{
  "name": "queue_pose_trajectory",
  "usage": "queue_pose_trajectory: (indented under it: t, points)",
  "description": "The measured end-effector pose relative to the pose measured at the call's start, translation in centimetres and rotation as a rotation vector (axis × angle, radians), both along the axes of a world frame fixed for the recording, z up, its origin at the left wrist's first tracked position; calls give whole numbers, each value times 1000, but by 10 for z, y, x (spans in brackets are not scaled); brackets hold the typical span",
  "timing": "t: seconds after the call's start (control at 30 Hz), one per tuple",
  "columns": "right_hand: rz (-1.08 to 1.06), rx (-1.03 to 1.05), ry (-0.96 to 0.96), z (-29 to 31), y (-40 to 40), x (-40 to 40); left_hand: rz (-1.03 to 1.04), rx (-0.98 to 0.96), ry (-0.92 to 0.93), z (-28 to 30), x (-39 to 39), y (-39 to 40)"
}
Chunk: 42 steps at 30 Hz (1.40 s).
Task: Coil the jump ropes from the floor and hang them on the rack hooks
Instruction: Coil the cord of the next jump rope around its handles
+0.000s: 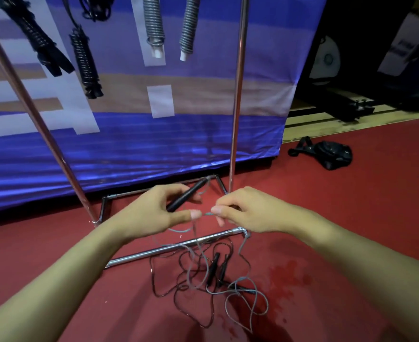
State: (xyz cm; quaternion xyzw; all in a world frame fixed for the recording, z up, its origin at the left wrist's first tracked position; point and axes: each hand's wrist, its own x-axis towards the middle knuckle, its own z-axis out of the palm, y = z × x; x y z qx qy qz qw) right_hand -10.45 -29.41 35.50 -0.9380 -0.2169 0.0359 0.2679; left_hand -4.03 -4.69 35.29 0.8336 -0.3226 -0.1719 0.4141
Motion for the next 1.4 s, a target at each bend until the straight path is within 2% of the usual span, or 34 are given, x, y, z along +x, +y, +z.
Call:
queue_pose_trajectory:
  t: [0.1,0.17,0.3,0.37,0.47,0.63,0.7,0.8,0.93,1.03,1.1,1.2,1.4]
  points:
    - [-46,57,-33,2,8,-1,-31,0,-53,-3,-8,-9]
    - [-45,50,25,2,9,-1,-5,21,-137,-3,-5,-12]
    - [-79,-43,412,-7,-22,4,79,222,-315,-1,17,11]
    - [-83,-82,484,-14,-46,5,182,284,-308,-6,34,37]
    - [-80,27,412,-16,-53,4,210,272,-252,-15,39,49]
    - [51,-66,107,3,-6,8,9,75,-174,-7,3,-12]
    - [15,-59,56,6,3,8,-21,46,-143,-5,-4,-28]
    - [-47,-14,63,5,1,5,-16,33,-139,-4,-5,-29]
    - [-57,4,134,2,-15,5,-99,47,62,4,-5,-21]
    - [-52,-62,286,-9,-46,8,-98,175,-126,7,14,5]
    - [-92,-60,335,-16,-66,8,-5,229,-150,4,30,28]
    - [-83,-27,249,-16,-63,7,21,287,-142,-4,32,32]
    - [-24,14,32,-1,-10,4,-73,90,-111,-7,-9,-32]
